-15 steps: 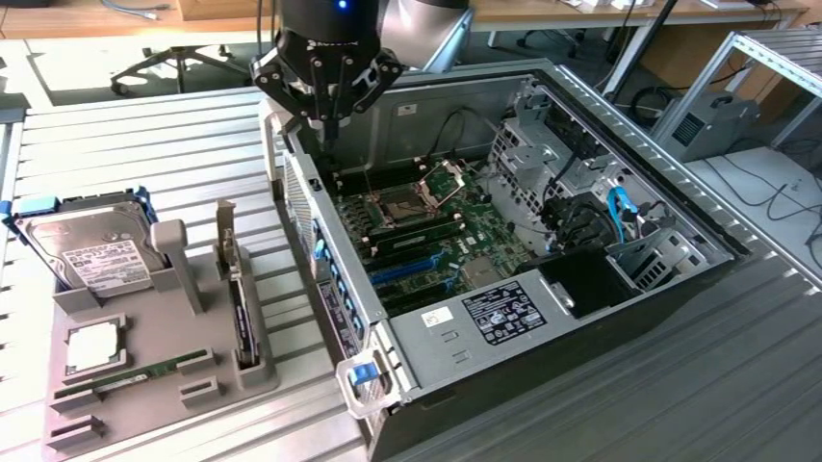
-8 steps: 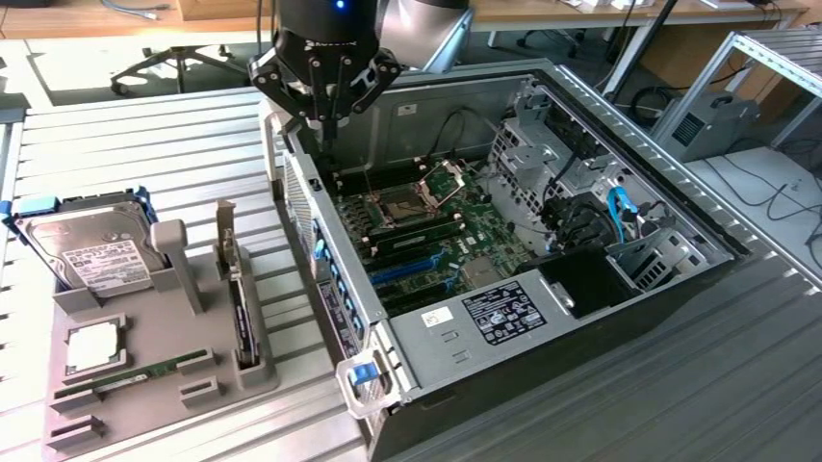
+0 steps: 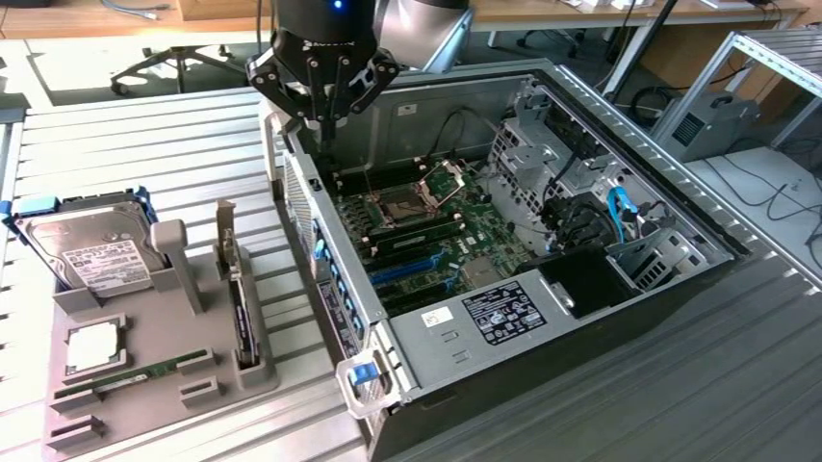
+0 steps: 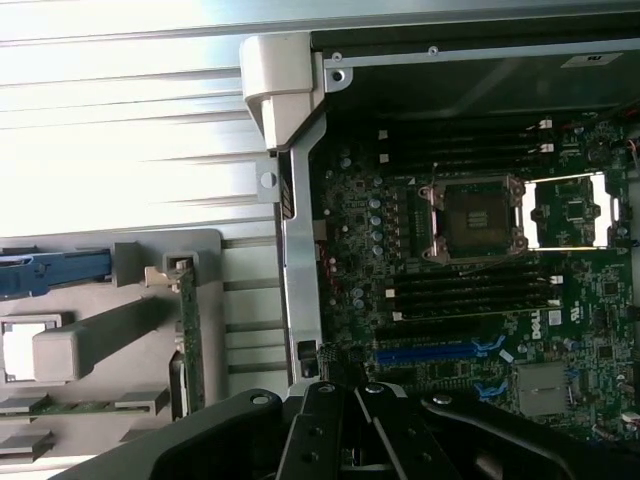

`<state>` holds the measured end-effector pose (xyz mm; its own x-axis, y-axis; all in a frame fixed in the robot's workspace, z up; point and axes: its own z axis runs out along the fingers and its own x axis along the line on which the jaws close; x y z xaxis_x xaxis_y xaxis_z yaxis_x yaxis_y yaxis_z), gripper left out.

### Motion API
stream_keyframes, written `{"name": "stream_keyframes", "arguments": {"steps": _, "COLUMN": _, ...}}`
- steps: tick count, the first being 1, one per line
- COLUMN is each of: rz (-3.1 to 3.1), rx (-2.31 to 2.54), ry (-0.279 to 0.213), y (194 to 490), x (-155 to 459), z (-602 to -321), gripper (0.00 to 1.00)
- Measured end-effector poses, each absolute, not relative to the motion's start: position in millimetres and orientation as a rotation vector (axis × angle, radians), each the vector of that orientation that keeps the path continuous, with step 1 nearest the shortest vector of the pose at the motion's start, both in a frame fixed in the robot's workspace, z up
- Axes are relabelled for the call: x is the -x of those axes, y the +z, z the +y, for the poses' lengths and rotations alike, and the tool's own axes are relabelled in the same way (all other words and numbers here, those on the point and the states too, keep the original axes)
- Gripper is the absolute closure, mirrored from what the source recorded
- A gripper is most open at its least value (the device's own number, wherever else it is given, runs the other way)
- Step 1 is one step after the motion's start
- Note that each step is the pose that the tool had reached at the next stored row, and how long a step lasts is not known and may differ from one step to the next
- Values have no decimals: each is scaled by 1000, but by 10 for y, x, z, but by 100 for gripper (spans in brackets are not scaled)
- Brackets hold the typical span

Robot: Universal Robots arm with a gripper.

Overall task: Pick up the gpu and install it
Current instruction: 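Reach for the gpu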

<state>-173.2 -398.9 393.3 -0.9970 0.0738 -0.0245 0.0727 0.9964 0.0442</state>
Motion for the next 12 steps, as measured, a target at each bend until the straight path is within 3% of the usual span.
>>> {"name": "stream_keyframes", "arguments": {"steps": 12, "rz": 3113, "rx": -114, "ry": 68, "y": 3933, "x": 1757, "z": -3989, "gripper": 89}}
